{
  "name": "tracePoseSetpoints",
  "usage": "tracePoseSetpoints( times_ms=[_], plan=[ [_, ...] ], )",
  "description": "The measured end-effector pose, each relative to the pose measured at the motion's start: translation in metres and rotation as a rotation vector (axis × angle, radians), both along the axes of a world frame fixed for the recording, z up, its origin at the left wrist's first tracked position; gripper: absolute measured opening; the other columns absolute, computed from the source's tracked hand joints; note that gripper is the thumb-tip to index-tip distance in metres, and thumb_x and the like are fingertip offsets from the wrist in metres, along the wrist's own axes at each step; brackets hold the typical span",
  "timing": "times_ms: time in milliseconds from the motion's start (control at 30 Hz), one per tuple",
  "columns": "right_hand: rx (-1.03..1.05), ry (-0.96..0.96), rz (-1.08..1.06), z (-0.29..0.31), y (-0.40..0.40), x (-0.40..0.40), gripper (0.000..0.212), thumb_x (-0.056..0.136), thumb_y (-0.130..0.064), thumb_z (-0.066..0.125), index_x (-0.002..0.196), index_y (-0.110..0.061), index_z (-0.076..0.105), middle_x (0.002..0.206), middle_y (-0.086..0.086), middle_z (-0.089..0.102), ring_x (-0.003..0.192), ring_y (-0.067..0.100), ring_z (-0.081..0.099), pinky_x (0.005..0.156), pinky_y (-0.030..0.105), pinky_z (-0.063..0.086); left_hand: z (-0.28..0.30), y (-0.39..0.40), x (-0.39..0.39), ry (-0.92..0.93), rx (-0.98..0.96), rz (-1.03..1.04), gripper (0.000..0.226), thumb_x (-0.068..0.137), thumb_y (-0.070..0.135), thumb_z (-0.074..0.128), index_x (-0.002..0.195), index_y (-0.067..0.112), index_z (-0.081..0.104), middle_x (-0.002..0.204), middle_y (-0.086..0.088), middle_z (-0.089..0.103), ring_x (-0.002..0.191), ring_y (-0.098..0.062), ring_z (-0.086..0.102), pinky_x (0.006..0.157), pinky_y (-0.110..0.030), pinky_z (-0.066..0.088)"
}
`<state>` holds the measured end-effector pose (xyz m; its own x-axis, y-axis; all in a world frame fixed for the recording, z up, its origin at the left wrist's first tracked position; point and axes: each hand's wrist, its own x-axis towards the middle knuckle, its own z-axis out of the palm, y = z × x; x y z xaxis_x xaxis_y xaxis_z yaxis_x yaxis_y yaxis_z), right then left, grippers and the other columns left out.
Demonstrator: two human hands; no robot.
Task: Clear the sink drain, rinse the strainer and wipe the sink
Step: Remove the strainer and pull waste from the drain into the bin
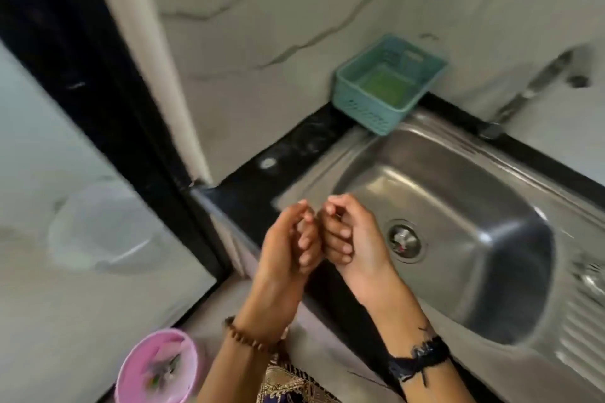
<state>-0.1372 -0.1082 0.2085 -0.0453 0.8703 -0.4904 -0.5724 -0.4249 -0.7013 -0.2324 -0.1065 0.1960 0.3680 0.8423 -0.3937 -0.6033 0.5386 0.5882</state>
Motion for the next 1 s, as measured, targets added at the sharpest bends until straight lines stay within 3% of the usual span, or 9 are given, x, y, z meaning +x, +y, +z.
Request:
tracePoseSetpoints(
  times_ms=[100,233,300,367,467,533,633,800,1000],
  plan=[
    [-0.013,-0.015,-0.239,0.001,0.005,0.065,0.035,0.093,-0.02,0.036,0.058,-0.017,0.04,0.03,-0.006,0.026,0.02,0.002,0.019,0.024,0.01,0.011,0.0,0.025,0.071,0.053,-0.022,-0.226,0.043,0.093,0.022,0.038,0.05,0.018,0.043,0.034,0.006,0.033,0.024,-0.004,0.026,0.026,-0.014,0.02],
    [-0.095,-0.143,-0.434,-0.031,0.018,0.142,0.032,0.093,-0.02,0.038,0.063,-0.013,0.046,0.032,-0.006,0.036,0.021,0.002,0.023,0.025,0.009,0.013,-0.023,0.064,0.157,0.353,0.026,-0.535,0.035,0.093,0.022,0.038,0.059,0.018,0.045,0.031,0.006,0.037,0.024,-0.004,0.03,0.029,-0.011,0.021],
    [-0.206,-0.304,-0.492,-0.058,0.024,0.172,0.029,0.09,-0.018,0.045,0.063,-0.013,0.051,0.035,-0.006,0.042,0.023,0.002,0.029,0.026,0.011,0.018,-0.048,0.083,0.186,0.646,0.213,-0.65,0.031,0.093,0.021,0.044,0.063,0.015,0.051,0.04,0.006,0.047,0.032,-0.007,0.041,0.032,-0.012,0.028],
    [-0.354,-0.516,-0.491,-0.092,0.027,0.199,0.023,0.087,-0.015,0.051,0.064,-0.013,0.056,0.043,-0.006,0.052,0.029,0.003,0.038,0.03,0.014,0.027,-0.081,0.101,0.212,0.984,0.517,-0.748,0.021,0.09,0.021,0.05,0.075,0.012,0.062,0.063,-0.004,0.062,0.055,-0.017,0.056,0.05,-0.02,0.042],
    [-0.505,-0.849,-0.323,-0.147,0.026,0.224,0.016,0.087,-0.023,0.056,0.082,-0.01,0.064,0.08,0.008,0.068,0.061,0.014,0.055,0.052,0.022,0.037,-0.134,0.125,0.232,1.412,0.894,-0.929,0.019,0.088,0.024,0.05,0.093,0.016,0.066,0.101,-0.008,0.068,0.093,-0.028,0.063,0.074,-0.03,0.046],
    [-0.592,-1.015,-0.168,-0.181,0.028,0.234,0.025,0.09,-0.031,0.053,0.098,-0.011,0.065,0.098,0.009,0.07,0.086,0.023,0.063,0.067,0.027,0.042,-0.168,0.136,0.245,1.481,1.086,-1.056,0.019,0.089,0.023,0.049,0.099,0.018,0.064,0.109,-0.007,0.064,0.099,-0.028,0.061,0.079,-0.034,0.048],
    [-0.681,-1.203,0.017,-0.214,0.037,0.241,0.029,0.093,-0.033,0.044,0.108,-0.015,0.061,0.108,0.008,0.068,0.1,0.027,0.063,0.077,0.03,0.045,-0.208,0.143,0.258,1.501,1.297,-1.225,0.024,0.091,0.017,0.043,0.11,0.015,0.057,0.115,-0.01,0.06,0.103,-0.031,0.06,0.08,-0.037,0.047],
    [-0.701,-1.448,0.21,-0.252,0.05,0.242,0.03,0.094,-0.021,0.037,0.12,-0.014,0.05,0.114,0.008,0.066,0.104,0.028,0.062,0.081,0.034,0.047,-0.252,0.14,0.272,1.514,1.587,-1.472,0.031,0.094,0.014,0.039,0.124,0.01,0.046,0.125,-0.013,0.055,0.106,-0.036,0.059,0.081,-0.039,0.045],
    [-0.657,-1.574,0.275,-0.269,0.05,0.239,0.029,0.095,-0.014,0.036,0.123,-0.011,0.045,0.112,0.008,0.067,0.099,0.028,0.065,0.077,0.033,0.048,-0.258,0.136,0.274,1.522,1.605,-1.447,0.026,0.093,0.017,0.044,0.117,0.01,0.049,0.122,-0.01,0.059,0.104,-0.033,0.061,0.078,-0.037,0.046]
  ],
)
